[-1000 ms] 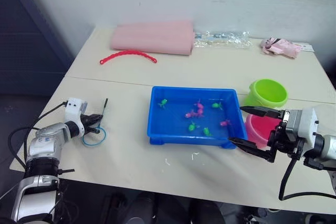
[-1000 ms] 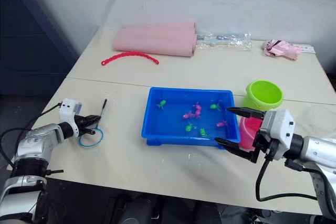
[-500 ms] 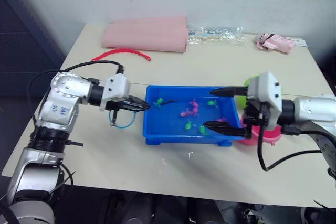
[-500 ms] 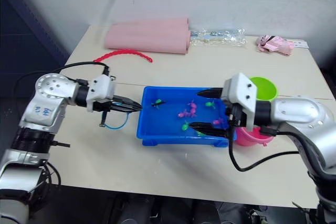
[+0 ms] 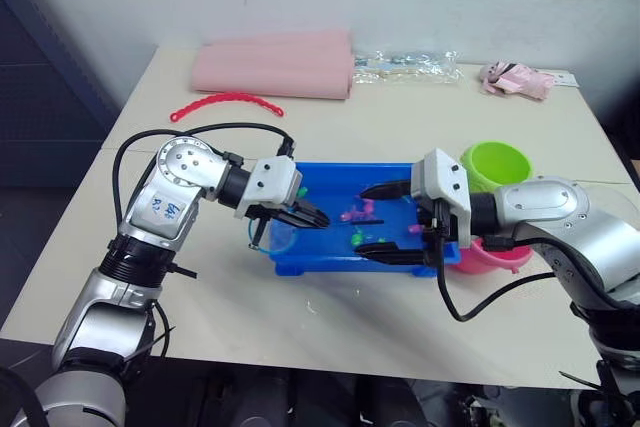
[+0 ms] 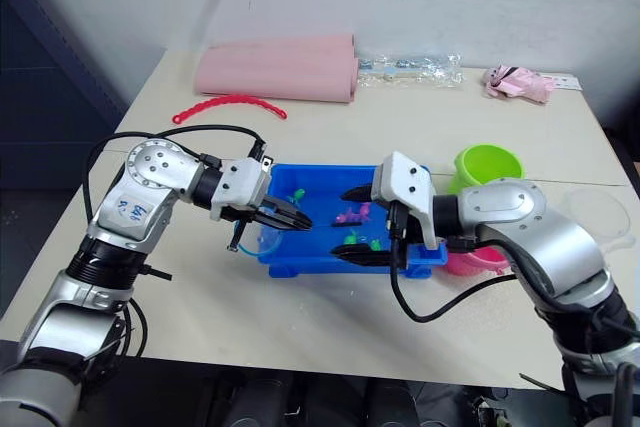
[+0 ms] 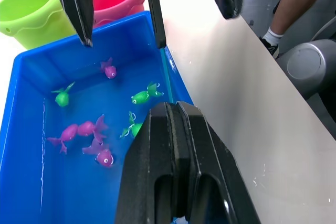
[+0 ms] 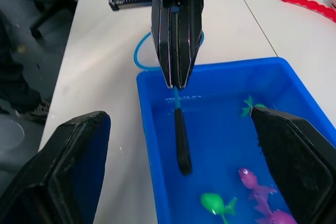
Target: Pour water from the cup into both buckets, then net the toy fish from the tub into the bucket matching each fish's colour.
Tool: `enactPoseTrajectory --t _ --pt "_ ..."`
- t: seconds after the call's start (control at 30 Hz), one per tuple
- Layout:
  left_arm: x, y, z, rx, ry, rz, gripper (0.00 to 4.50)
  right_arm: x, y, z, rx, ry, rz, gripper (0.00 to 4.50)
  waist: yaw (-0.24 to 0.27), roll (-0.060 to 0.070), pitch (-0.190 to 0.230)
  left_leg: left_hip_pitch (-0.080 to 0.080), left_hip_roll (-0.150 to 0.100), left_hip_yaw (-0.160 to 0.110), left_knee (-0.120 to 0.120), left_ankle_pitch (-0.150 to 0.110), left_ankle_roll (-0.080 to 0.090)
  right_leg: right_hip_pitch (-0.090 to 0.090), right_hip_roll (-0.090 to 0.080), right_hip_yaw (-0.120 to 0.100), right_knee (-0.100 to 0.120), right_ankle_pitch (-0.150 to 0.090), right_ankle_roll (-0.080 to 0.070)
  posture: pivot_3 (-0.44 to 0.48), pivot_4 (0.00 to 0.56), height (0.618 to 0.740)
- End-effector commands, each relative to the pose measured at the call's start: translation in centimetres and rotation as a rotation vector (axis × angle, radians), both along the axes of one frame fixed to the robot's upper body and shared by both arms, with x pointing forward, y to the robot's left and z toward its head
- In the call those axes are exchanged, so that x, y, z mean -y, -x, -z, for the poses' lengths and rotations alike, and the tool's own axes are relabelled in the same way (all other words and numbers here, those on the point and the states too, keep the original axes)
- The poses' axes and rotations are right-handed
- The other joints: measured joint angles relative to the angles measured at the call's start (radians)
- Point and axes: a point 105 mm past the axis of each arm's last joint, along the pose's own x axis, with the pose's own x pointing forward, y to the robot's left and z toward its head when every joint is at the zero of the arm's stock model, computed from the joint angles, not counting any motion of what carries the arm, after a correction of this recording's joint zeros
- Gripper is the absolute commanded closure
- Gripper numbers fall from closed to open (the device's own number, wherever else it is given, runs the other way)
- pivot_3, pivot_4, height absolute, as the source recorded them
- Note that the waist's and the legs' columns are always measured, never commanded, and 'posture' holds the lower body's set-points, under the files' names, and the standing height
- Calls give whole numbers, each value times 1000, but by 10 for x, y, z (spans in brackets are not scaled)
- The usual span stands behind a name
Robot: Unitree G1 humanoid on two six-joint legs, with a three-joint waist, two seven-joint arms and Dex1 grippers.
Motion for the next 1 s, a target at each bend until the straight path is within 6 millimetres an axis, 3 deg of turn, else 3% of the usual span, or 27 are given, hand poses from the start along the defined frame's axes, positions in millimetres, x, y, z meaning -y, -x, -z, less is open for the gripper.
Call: enactPoseTrajectory --t 0.03,0.17,0.23,0.53,0.7,0.77,0.83,0.87,0.9,1.0 --pt "8 6 -9 41 14 41 4471 -1 4 -1 17 0 -24 0 0 0 0 0 0 0 0 0 0 0 0 0 0 0 0 0 150 740" --pt "10 7 -8 35 15 44 4471 0 2 1 16 1 -16 0 0 0 0 0 0 0 0 0 0 0 0 0 0 0 0 0 150 740" --pt "11 7 -8 34 16 46 4500 1 1 3 20 10 -18 527 -1 0 0 0 0 0 0 0 0 0 0 0 0 0 0 0 150 740" --pt "13 7 -7 37 21 46 4500 -1 -3 3 33 9 -28 4453 0 0 0 0 0 0 0 0 0 0 0 0 0 0 0 0 150 740" --pt "10 9 -11 -5 59 30 4500 -1 -3 2 52 14 -44 4453 0 0 0 0 0 0 0 0 0 0 0 0 0 0 0 0 150 740" --pt "9 10 -23 -33 150 19 3832 1 -3 0 68 12 -44 4500 -1 0 0 0 0 0 0 0 0 0 0 0 0 0 0 0 150 740" --pt "3 6 -48 -4 307 -11 3076 6 -5 -4 89 16 -34 4500 -1 0 0 0 0 0 0 0 0 0 0 0 0 0 0 0 150 740" --pt "-3 5 -58 -18 359 -27 2425 10 -6 -6 96 21 -28 4500 -1 0 0 0 0 0 1 0 0 0 0 0 0 0 0 0 150 740" --pt "-10 2 -65 -14 398 -53 2425 12 -6 -7 102 26 -25 4500 -1 0 0 0 0 0 1 0 0 0 0 0 0 0 0 0 150 740" --pt "-44 -5 -76 2 453 -165 1320 27 -5 -13 116 44 7 4500 -5 0 1 0 1 0 1 0 0 0 0 0 1 0 0 0 150 740"
